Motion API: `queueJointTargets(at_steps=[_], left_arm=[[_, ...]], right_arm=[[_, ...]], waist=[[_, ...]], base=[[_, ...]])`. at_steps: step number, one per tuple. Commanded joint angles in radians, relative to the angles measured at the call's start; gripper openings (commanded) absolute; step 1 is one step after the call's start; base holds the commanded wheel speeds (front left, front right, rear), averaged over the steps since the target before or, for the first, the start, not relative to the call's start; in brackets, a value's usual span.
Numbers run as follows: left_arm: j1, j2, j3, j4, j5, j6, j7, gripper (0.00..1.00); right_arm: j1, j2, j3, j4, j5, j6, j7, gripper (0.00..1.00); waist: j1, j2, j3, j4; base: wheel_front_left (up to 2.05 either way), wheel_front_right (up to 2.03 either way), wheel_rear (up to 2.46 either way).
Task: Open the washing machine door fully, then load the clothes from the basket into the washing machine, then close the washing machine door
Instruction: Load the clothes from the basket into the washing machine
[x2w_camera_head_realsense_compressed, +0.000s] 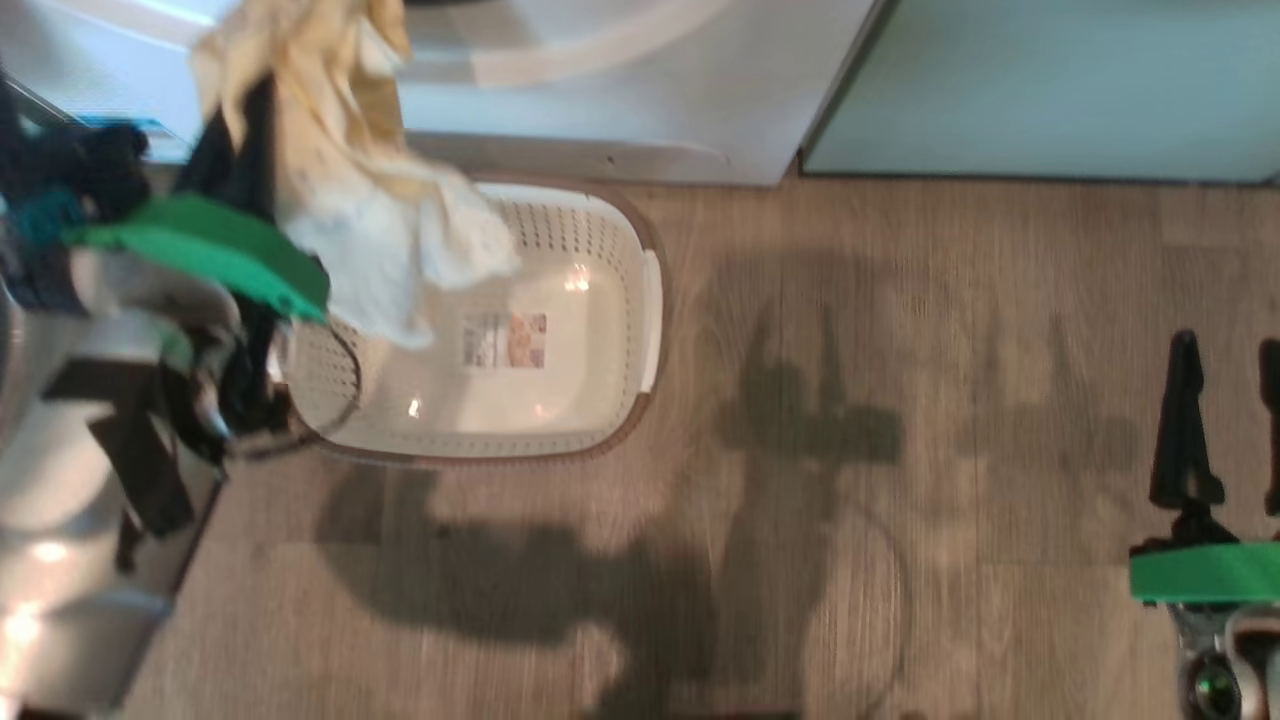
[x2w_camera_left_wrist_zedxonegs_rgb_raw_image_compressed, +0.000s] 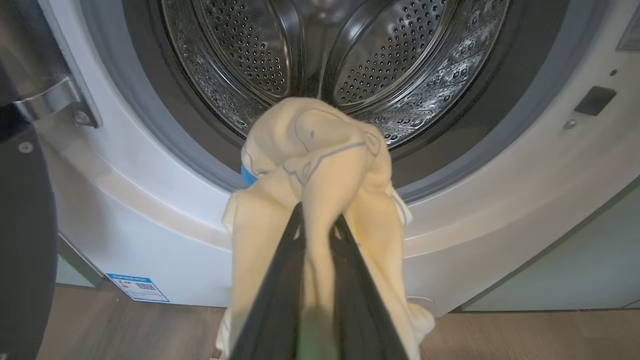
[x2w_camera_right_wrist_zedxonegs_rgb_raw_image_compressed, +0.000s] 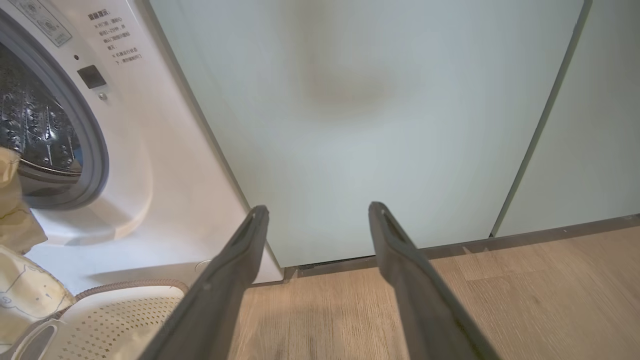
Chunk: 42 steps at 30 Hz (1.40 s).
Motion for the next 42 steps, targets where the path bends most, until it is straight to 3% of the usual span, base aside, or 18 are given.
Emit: queueJointTargets(at_steps=[1,27,36,42], left_arm=[[-0.073,0.061,0.052,-0.005,-0.006,-0.008,0.016,0.0],[-0.859,0.222,-0.007,0.453,0.037,-0.118,0.382,0.0],[-1.049,0.248,-0.068,0.539,0.122,-0.16,0.345,0.0],[-1.131,0.256,-0.089,0.557,0.182,-0.157,0.199,0.0]], right_arm=[[-0.021,-0.016,0.029,-0.02,0.012,-0.003,-0.015,1.0],[-0.154,-0.016,0.13,0.022,0.141,-0.003,-0.041,1.0],[-0.175,-0.016,0.163,0.025,0.184,-0.003,-0.041,1.0],[-0.187,-0.016,0.172,0.026,0.199,-0.003,-0.041,1.0]], waist=[[-0.0003,0.0,0.055,-0.035],[-0.0003,0.0,0.311,-0.22],[-0.0003,0.0,0.379,-0.282],[-0.0003,0.0,0.413,-0.307]], base=[[0.0,0.0,0.0],[0.0,0.0,0.0],[0.0,0.0,0.0],[0.0,0.0,0.0]])
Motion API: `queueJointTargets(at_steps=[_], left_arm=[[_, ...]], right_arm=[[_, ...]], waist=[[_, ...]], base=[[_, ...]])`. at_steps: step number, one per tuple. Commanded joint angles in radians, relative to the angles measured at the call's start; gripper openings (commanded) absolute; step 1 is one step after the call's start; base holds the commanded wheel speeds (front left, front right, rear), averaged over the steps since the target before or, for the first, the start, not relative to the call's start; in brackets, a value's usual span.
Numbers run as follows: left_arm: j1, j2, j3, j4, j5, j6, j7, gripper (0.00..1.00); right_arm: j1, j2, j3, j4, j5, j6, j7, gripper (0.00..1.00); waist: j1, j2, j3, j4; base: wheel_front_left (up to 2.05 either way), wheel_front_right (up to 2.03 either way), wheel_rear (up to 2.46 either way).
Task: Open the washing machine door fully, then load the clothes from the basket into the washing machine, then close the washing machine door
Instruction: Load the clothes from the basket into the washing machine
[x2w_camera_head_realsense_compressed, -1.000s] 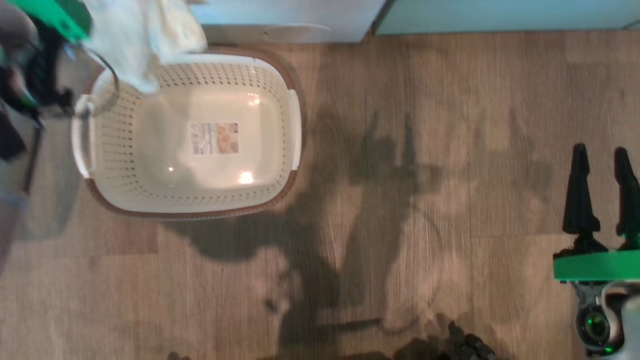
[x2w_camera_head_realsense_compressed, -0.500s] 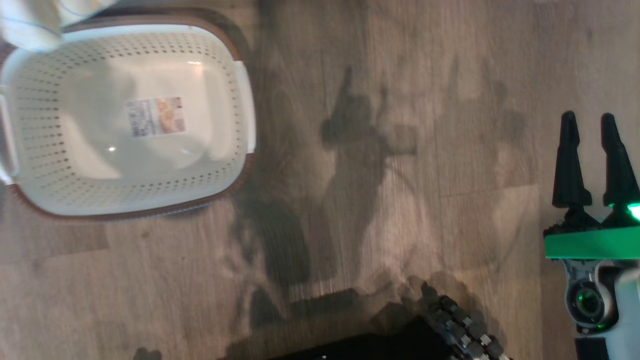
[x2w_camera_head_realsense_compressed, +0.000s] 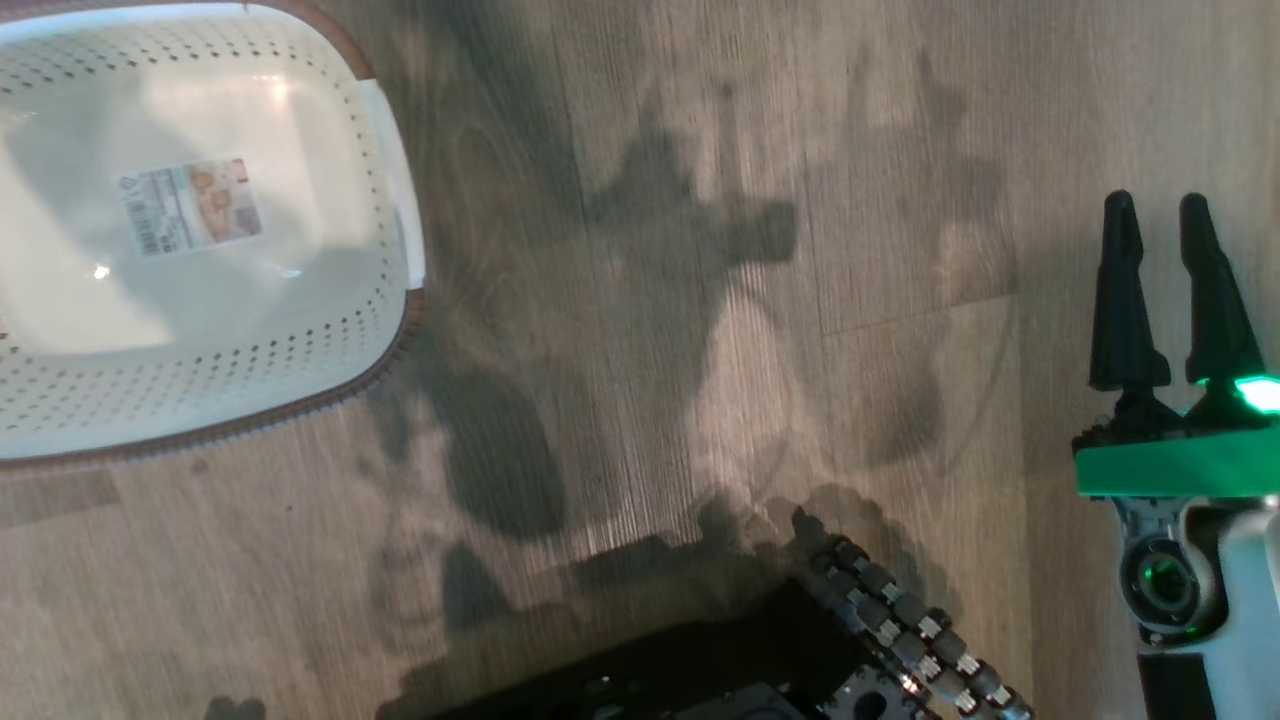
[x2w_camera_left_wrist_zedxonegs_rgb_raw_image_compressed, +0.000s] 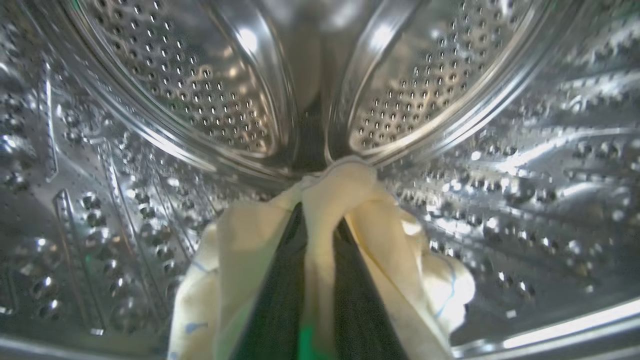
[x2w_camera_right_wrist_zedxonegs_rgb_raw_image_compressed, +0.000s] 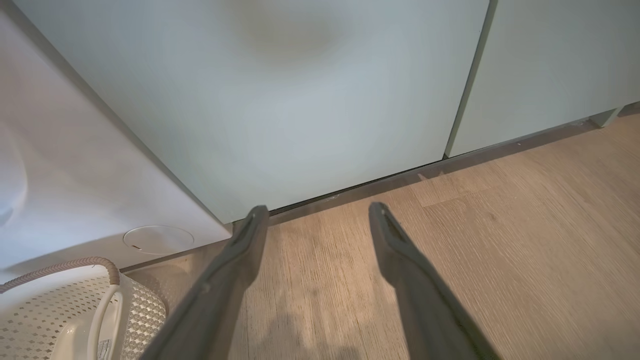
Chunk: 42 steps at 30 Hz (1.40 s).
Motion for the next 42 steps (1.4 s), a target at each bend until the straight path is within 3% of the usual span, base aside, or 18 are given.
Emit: queueJointTargets(at_steps=[1,3,16,21,26,27,28,42], left_arm=[[-0.063,0.047,0.015,-0.024,0.011,0.013,-0.05,0.0],[-0.087,0.038,0.034,-0.005,0.004,0.032,-0.1,0.0],[-0.235,0.004,0.007,0.026,0.074,0.047,-0.332,0.0],[-0.229,-0.018,0.011,0.083,0.057,0.027,-0.343,0.0],[-0.229,-0.035,-0.003,0.173,0.044,0.011,-0.283,0.0],[-0.231,-0.037,-0.005,0.189,0.043,0.014,-0.27,0.13],[-0.237,-0.042,-0.008,0.211,0.039,0.012,-0.256,1.0],[-0.223,-0.085,-0.026,0.296,0.012,-0.013,-0.252,1.0]], right_arm=[[0.016,-0.016,0.015,-0.024,0.008,-0.003,-0.009,1.0],[0.013,-0.016,0.016,-0.023,0.01,-0.003,-0.009,1.0],[-0.002,-0.016,0.017,-0.026,0.02,-0.003,-0.009,1.0],[-0.01,-0.016,0.019,-0.022,0.02,-0.003,-0.009,1.0],[-0.016,-0.016,0.022,-0.015,0.016,-0.003,-0.009,1.0],[-0.017,-0.016,0.023,-0.014,0.016,-0.003,-0.009,1.0],[-0.019,-0.016,0.021,-0.012,0.015,-0.003,-0.009,1.0],[-0.035,-0.016,-0.005,-0.006,0.005,-0.003,-0.009,1.0]], waist=[[-0.0001,0.0,0.015,-0.012],[-0.0001,0.0,0.022,-0.016],[-0.0001,0.0,0.056,-0.016],[-0.0001,0.0,0.057,-0.006],[-0.0001,0.0,0.055,0.001],[-0.0001,0.0,0.055,0.001],[-0.0001,0.0,0.055,0.002],[-0.0001,0.0,0.039,0.041]], base=[[0.0,0.0,0.0],[0.0,0.0,0.0],[0.0,0.0,0.0],[0.0,0.0,0.0],[0.0,0.0,0.0],[0.0,0.0,0.0],[0.0,0.0,0.0],[0.0,0.0,0.0]])
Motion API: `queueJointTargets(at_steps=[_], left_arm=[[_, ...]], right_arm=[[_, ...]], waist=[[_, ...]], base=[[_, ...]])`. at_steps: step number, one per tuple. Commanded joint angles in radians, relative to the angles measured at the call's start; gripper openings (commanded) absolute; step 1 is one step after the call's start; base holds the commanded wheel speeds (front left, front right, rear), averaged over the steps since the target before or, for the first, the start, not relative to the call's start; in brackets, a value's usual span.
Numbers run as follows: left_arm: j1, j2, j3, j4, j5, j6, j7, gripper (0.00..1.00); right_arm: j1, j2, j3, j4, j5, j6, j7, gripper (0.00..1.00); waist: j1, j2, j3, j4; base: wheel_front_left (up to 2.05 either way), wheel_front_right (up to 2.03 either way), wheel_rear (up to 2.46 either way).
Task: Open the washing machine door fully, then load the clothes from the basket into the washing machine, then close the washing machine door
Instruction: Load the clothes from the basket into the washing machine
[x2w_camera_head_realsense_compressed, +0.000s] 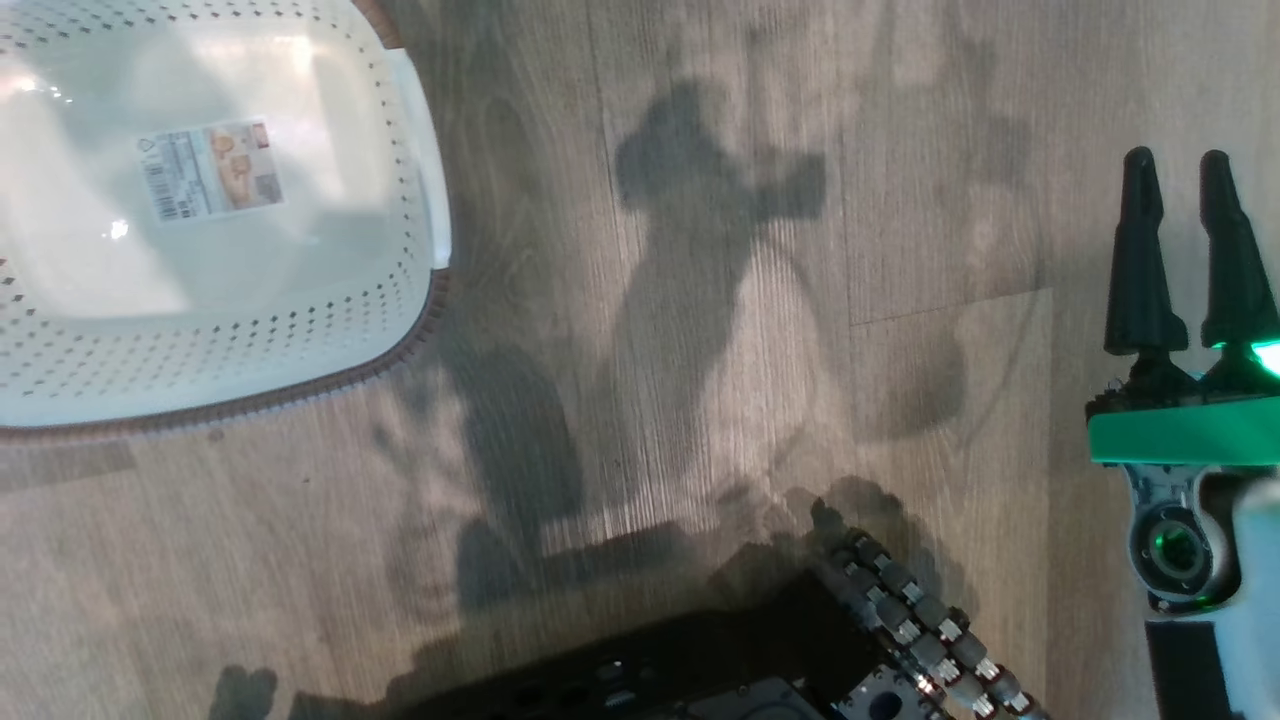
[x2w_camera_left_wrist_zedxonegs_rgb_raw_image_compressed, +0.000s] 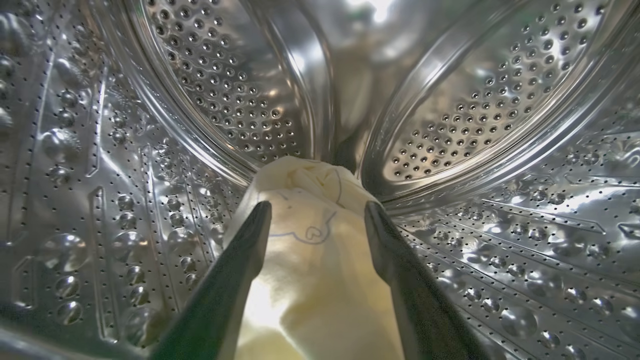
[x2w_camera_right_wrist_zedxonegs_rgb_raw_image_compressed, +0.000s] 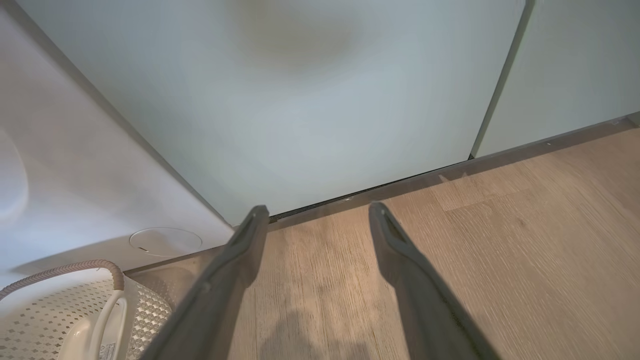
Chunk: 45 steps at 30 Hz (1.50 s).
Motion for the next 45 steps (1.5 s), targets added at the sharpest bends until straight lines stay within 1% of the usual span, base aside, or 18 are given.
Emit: queueJointTargets(at_steps=[1,8,15,20,23,27,31,32,33,38,42,45], left_arm=[[-0.006,0.019,0.003,-0.02,-0.008,-0.003,-0.012,1.0],[0.053,0.0,0.004,0.0,-0.028,-0.006,-0.037,1.0],[0.169,-0.024,0.013,-0.016,-0.058,-0.008,-0.079,1.0],[0.289,-0.035,0.033,-0.064,-0.084,-0.003,-0.101,1.0],[0.373,-0.037,0.045,-0.125,-0.096,0.006,-0.107,1.0],[0.51,-0.03,0.065,-0.252,-0.103,0.043,-0.11,1.0],[0.679,-0.033,0.097,-0.453,-0.115,0.092,-0.11,1.0],[0.726,-0.034,0.102,-0.51,-0.114,0.107,-0.11,1.0],[0.821,-0.035,0.108,-0.622,-0.114,0.141,-0.11,1.0],[1.046,-0.036,0.11,-0.884,-0.11,0.237,-0.103,1.0],[1.193,-0.032,0.1,-1.044,-0.101,0.303,-0.077,1.0],[1.276,-0.035,0.094,-1.123,-0.099,0.341,-0.064,1.0]], right_arm=[[0.024,-0.016,0.001,-0.018,-0.007,-0.003,-0.009,1.0],[0.032,-0.016,-0.024,-0.02,-0.023,-0.003,-0.009,1.0],[0.05,-0.016,-0.057,-0.024,-0.052,-0.003,-0.009,1.0],[0.065,-0.016,-0.074,-0.026,-0.074,-0.003,-0.009,1.0],[0.076,-0.016,-0.084,-0.029,-0.089,-0.003,-0.009,1.0],[0.092,-0.016,-0.096,-0.033,-0.109,-0.003,-0.009,1.0],[0.104,-0.016,-0.102,-0.04,-0.136,-0.003,-0.009,1.0],[0.107,-0.016,-0.103,-0.04,-0.145,-0.003,-0.009,1.0],[0.11,-0.016,-0.103,-0.042,-0.161,-0.003,-0.009,1.0],[0.111,-0.016,-0.103,-0.041,-0.188,-0.003,-0.009,1.0],[0.107,-0.016,-0.095,-0.032,-0.21,-0.003,-0.009,1.0],[0.103,-0.017,-0.088,-0.023,-0.223,-0.003,-0.009,1.0]], waist=[[-0.0001,-0.0001,-0.011,0.013],[-0.0001,-0.0001,-0.048,0.047],[-0.0001,-0.0001,-0.11,0.093],[-0.0001,-0.0001,-0.16,0.123],[-0.0001,-0.0001,-0.186,0.14],[-0.0001,-0.0001,-0.219,0.162],[-0.0001,-0.0001,-0.247,0.187],[-0.0001,-0.0001,-0.255,0.194],[-0.0001,-0.0001,-0.268,0.208],[-0.0001,-0.0001,-0.295,0.24],[-0.0001,-0.0001,-0.32,0.262],[-0.0001,-0.0001,-0.34,0.277]], base=[[0.0,0.0,0.0],[0.0,0.0,0.0],[0.0,0.0,0.0],[0.0,0.0,0.0],[0.0,0.0,0.0],[0.0,0.0,0.0],[0.0,0.0,0.0],[0.0,0.0,0.0],[0.0,0.0,0.0],[0.0,0.0,0.0],[0.0,0.0,0.0],[0.0,0.0,0.0]])
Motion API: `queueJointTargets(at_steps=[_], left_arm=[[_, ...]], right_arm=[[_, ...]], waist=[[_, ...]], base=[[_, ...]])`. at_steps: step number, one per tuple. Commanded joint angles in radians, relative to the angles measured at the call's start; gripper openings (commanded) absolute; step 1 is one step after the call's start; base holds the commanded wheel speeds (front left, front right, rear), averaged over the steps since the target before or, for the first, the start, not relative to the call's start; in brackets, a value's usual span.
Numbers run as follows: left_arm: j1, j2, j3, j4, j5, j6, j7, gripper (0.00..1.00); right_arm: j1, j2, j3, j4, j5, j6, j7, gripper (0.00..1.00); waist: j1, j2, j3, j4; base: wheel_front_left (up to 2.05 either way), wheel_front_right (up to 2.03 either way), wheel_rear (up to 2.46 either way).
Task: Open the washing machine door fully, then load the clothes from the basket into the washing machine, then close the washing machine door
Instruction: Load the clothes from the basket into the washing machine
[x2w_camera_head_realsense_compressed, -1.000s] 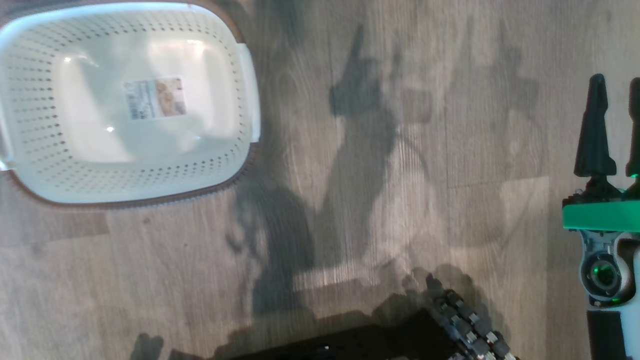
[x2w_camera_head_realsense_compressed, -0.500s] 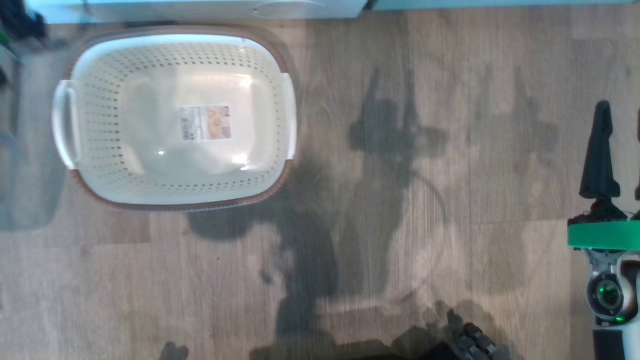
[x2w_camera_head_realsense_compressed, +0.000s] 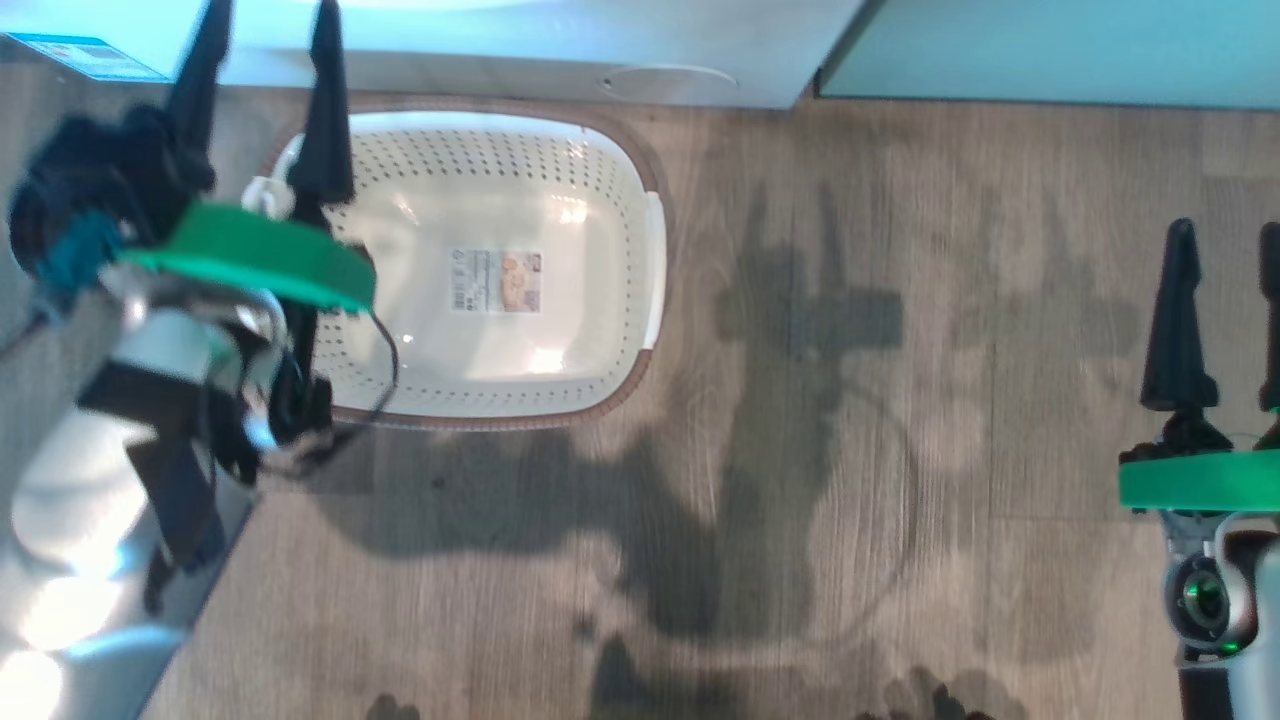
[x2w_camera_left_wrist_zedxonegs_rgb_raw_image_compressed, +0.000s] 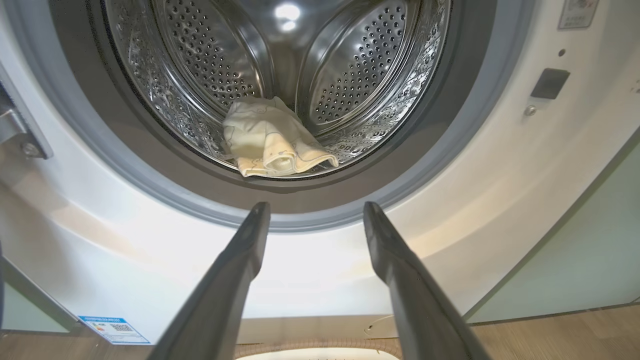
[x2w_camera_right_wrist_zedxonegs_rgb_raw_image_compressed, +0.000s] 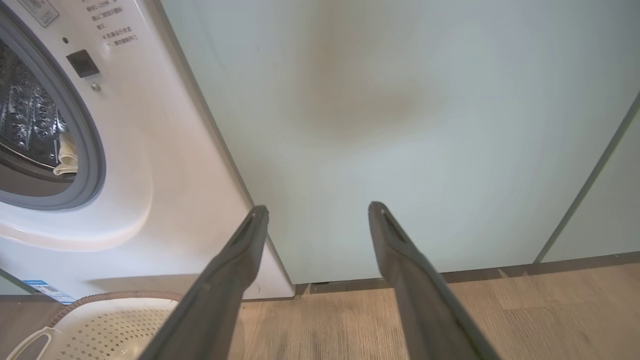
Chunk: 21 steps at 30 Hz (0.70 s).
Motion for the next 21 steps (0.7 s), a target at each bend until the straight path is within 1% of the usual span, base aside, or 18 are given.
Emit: queueJointTargets(at_steps=[1,7,21], left_arm=[[0.034,0.042,0.036,-0.065,0.006,0.024,0.006,1.0],[0.168,0.024,0.029,-0.115,0.004,0.076,0.0,1.0],[0.323,-0.007,0.0,-0.101,-0.01,0.097,-0.017,1.0]], right_arm=[[0.014,-0.017,0.026,-0.018,-0.012,-0.003,-0.006,1.0],[0.017,-0.027,0.042,0.007,-0.022,-0.003,0.0,1.0],[0.08,-0.028,0.069,0.026,-0.03,-0.003,0.031,1.0]], waist=[[0.0001,-0.0001,-0.025,0.018],[0.0001,-0.0001,-0.084,0.036],[0.0001,-0.0001,-0.219,0.057]], base=[[0.0,0.0,0.0],[0.0,0.0,0.0],[0.0,0.0,0.0]])
